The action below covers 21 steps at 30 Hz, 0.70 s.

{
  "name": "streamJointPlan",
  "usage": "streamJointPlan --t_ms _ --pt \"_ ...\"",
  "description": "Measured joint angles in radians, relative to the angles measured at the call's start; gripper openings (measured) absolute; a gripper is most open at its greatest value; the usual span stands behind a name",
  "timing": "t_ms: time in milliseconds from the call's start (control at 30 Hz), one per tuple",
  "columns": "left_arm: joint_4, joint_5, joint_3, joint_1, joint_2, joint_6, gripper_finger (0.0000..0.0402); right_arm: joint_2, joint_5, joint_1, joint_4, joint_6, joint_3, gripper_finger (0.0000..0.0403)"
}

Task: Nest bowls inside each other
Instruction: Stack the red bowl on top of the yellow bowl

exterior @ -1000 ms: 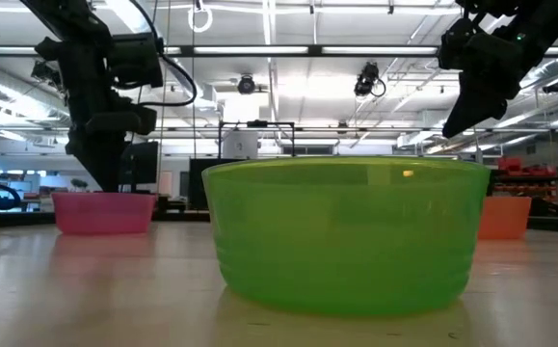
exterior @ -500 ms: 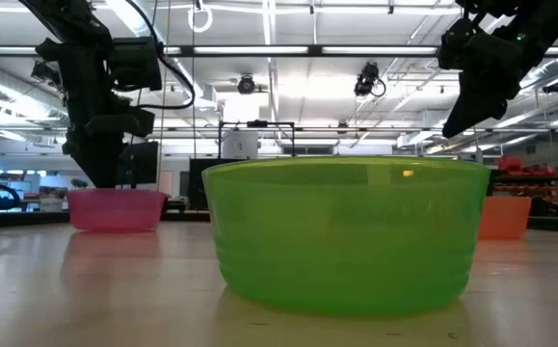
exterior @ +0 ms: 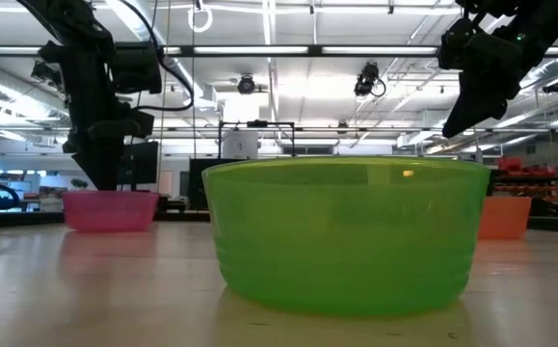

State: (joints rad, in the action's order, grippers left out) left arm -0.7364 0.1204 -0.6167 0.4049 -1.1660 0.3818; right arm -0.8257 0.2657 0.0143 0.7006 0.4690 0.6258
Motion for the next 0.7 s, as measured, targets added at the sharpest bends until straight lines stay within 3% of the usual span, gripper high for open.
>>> streamJointPlan --t_ms 400,700 --pt "-0.054 0.008 -0.102 -0.002 0.001 -0.027 0.0095 0.000 0.000 0.000 0.000 0.001 0.000 0.0048" --pt "-0.146 0.010 -0.078 0.034 -0.029 -0.008 0.0088 0.000 0.000 0.000 0.000 0.002 0.000 0.0048"
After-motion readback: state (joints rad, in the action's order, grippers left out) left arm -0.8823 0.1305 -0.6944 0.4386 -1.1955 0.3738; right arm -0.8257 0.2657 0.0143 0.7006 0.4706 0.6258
